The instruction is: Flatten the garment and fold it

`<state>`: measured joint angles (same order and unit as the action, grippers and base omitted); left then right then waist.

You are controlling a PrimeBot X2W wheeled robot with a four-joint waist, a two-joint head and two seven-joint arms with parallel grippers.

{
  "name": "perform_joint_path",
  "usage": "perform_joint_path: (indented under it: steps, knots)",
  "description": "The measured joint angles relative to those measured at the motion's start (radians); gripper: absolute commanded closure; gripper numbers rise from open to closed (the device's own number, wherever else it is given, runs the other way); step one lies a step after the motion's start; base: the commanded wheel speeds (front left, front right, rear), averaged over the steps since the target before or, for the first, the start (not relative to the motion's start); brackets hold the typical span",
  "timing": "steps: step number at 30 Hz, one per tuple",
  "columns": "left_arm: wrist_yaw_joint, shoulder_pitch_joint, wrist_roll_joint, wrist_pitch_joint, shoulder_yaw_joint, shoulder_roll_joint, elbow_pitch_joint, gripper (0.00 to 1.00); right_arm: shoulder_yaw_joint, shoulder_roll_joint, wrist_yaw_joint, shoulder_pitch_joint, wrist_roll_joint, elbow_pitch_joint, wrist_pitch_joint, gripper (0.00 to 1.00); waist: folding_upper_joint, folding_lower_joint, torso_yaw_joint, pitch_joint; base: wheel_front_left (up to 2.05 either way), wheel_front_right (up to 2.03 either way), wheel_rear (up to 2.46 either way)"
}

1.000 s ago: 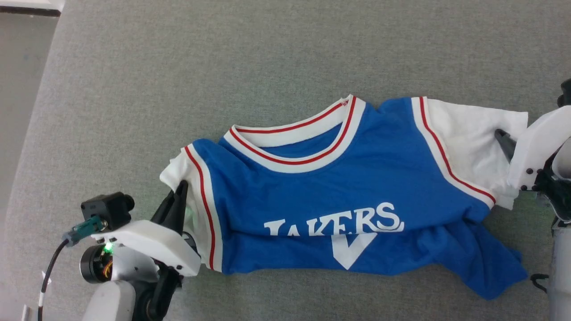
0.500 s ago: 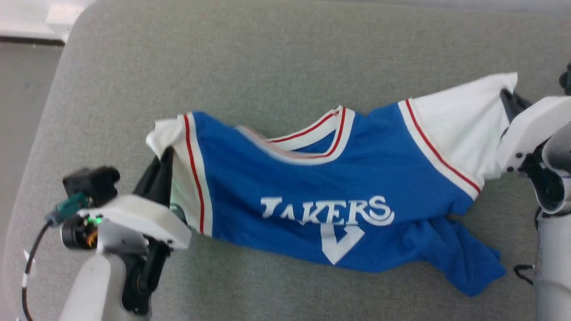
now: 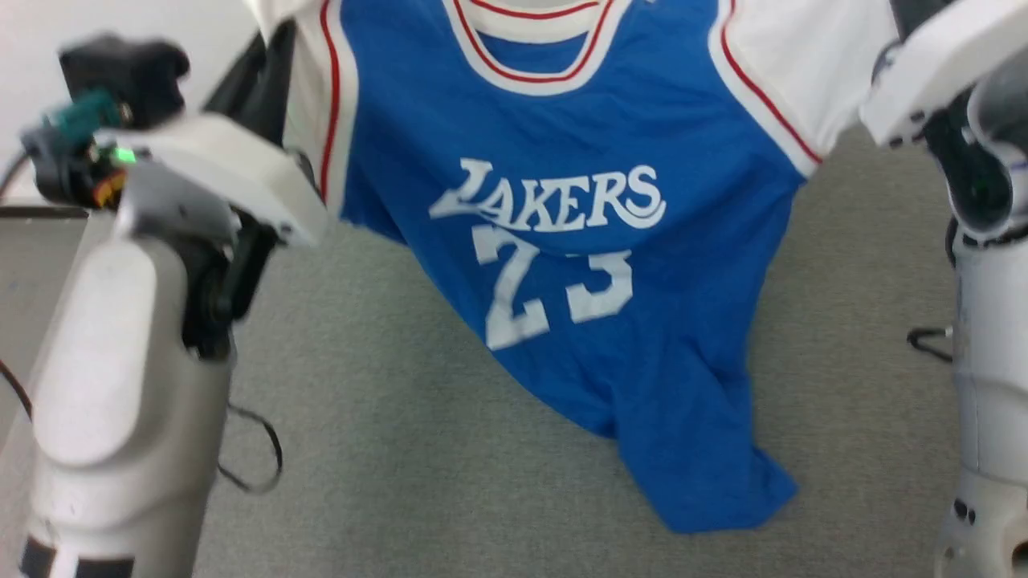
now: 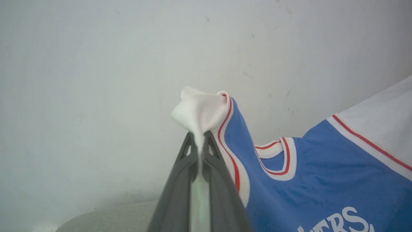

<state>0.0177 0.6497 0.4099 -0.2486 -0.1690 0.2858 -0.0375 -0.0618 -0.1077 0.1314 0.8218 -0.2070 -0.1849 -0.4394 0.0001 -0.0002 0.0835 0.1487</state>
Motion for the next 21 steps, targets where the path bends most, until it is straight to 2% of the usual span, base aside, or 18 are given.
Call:
perform_joint_path:
  steps: [12,21]
  knots:
    - [-0.01,0.379,-0.039,-0.095,-0.024,0.021,-0.216,1.0,0.082,-0.003,0.0,0.291,0.055,-0.204,0.03,1.0,-0.0002,0.0,-0.118,-0.066,0.0,0.0,0.0]
    - [-0.017,0.605,-0.073,-0.114,-0.029,0.065,-0.366,1.0,0.101,0.021,0.0,0.462,0.136,-0.348,0.094,1.0,-0.0002,0.0003,-0.169,-0.009,0.0,0.0,0.0]
